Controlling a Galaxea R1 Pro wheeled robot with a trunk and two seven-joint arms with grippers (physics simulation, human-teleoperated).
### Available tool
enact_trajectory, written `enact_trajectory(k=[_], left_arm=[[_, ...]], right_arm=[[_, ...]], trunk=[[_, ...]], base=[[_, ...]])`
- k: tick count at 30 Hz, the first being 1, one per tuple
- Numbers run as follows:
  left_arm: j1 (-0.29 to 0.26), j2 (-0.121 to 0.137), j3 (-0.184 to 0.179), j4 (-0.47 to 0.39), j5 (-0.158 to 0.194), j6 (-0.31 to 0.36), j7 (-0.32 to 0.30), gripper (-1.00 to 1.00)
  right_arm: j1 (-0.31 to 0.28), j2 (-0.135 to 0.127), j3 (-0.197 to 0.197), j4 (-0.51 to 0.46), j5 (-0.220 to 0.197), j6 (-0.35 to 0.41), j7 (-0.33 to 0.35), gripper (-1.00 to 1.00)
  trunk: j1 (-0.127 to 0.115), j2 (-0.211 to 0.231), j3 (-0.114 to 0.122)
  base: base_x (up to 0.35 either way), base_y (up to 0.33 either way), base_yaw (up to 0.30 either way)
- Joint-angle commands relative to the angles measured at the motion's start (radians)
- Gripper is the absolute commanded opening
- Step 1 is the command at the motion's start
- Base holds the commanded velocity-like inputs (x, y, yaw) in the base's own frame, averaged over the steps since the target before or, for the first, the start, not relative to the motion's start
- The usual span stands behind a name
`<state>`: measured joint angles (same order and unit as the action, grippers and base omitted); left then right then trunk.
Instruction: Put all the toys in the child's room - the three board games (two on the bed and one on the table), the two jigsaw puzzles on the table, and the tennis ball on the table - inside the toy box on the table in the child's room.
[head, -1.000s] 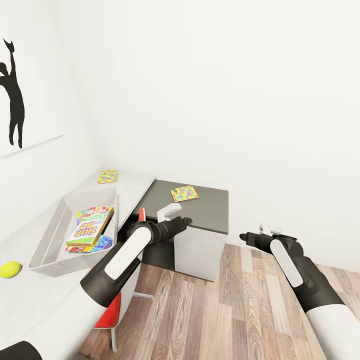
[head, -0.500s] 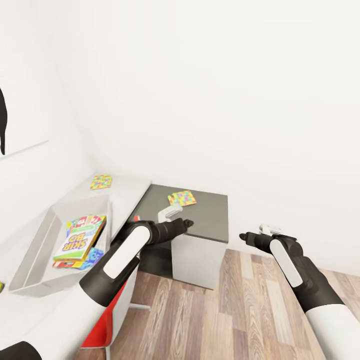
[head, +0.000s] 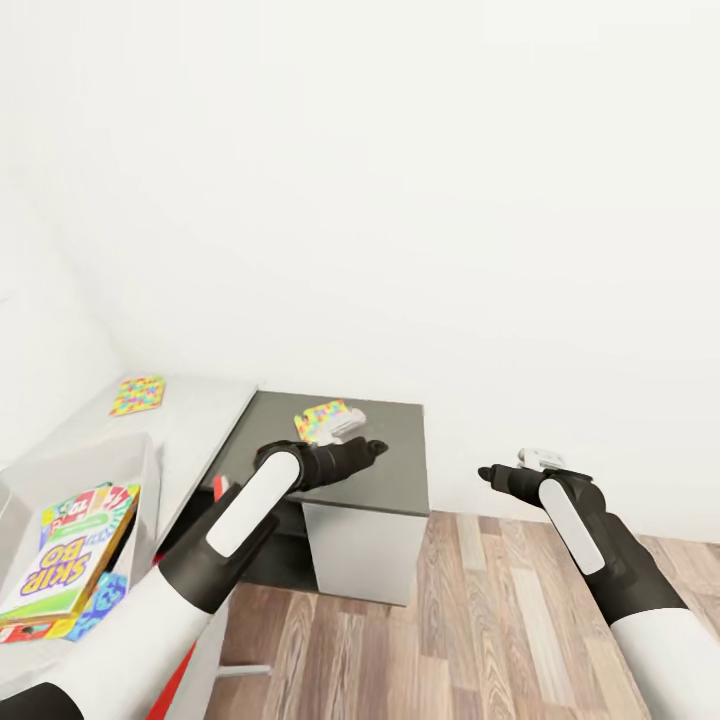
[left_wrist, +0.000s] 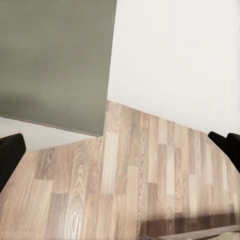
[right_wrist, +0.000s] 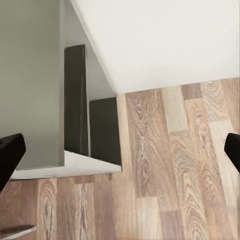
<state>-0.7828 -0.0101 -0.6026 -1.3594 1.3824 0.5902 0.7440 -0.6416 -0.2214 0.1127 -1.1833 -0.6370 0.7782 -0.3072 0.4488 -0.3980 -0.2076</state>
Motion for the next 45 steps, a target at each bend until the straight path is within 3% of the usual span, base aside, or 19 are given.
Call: enact_trajectory(k=[1,11,32,45], left_arm=[[-0.001,0.0,0.0,-0.001,0.008,0.001,0.009,1.0],[-0.001,0.003,0.001,-0.001,0.009,0.002,0.009,1.0],[-0.001,0.01,0.032,-0.001,0.008,0.005,0.01,1.0],[0.014,0.02,0.057,-0.001,0.008,0.005,0.011,1.0]], right_arm=[[-0.001,-0.001,0.004,-0.001,-0.01,0.001,-0.01,1.0],[-0.001,0.0,0.006,-0.001,-0.01,0.001,-0.01,1.0],[0.004,0.008,0.012,-0.01,-0.011,0.002,-0.01,1.0],[0.009,0.014,0.012,-0.037,-0.012,0.005,-0.009,1.0]], trunk=[[0.001,-0.002,-0.002],[0.001,-0.002,-0.002],[0.001,-0.002,-0.002],[0.001,-0.002,-0.002]], base=[[0.335,-0.064,-0.268],[0.337,-0.079,-0.159],[0.326,-0.125,-0.016],[0.107,-0.07,0.11]])
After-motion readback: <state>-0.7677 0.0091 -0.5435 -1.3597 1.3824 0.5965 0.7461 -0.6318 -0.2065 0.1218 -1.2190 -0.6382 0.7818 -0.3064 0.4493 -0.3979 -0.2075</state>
